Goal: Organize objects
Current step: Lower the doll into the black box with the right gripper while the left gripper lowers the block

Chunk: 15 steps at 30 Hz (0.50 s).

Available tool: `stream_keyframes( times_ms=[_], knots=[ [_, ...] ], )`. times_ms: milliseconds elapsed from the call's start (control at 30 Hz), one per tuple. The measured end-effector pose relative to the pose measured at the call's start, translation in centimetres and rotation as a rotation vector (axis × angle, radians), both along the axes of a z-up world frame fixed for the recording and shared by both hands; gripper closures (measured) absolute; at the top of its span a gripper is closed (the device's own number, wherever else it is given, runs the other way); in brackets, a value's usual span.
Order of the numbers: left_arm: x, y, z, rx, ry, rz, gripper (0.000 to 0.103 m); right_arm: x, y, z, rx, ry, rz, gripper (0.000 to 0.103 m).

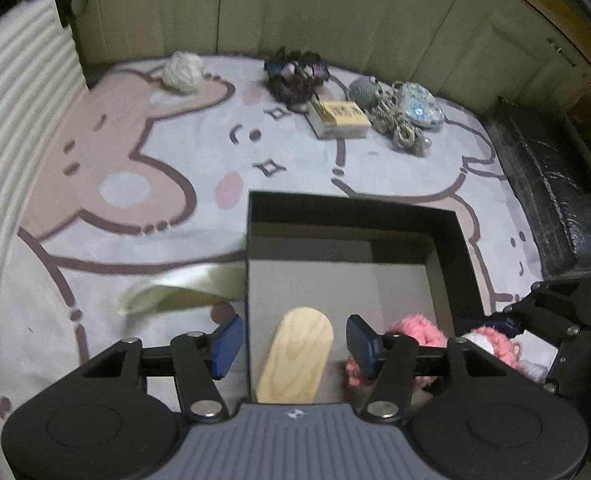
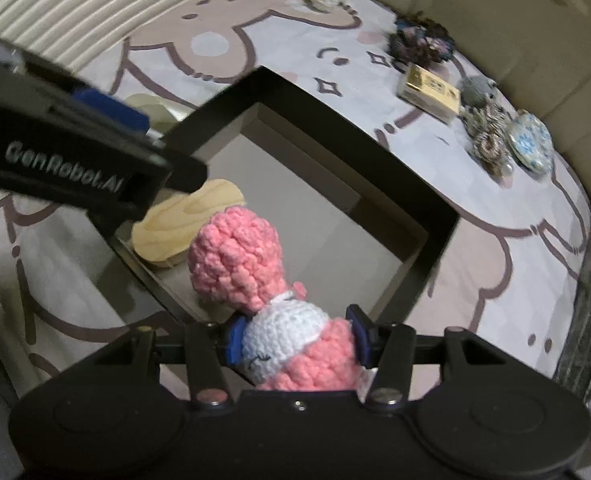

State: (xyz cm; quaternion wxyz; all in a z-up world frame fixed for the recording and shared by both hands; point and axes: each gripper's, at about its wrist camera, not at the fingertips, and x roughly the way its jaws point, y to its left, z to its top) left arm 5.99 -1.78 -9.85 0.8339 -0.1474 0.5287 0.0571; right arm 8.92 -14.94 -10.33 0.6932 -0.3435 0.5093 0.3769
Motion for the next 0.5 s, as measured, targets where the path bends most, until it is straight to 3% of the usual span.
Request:
stream_keyframes(
  times_ms=[167, 500],
  knots=[
    [0.2, 0.3, 0.0, -0.004, 0.014, 0.000, 0.036, -0.3, 0.2, 0.1, 0.017, 0.020, 0.031, 0.039],
    [0.2, 0.3, -0.3, 0.014, 0.036, -0.011, 0.026, 0.6, -0.9, 1.6, 0.068, 0.021, -0.032, 0.044]
  ],
)
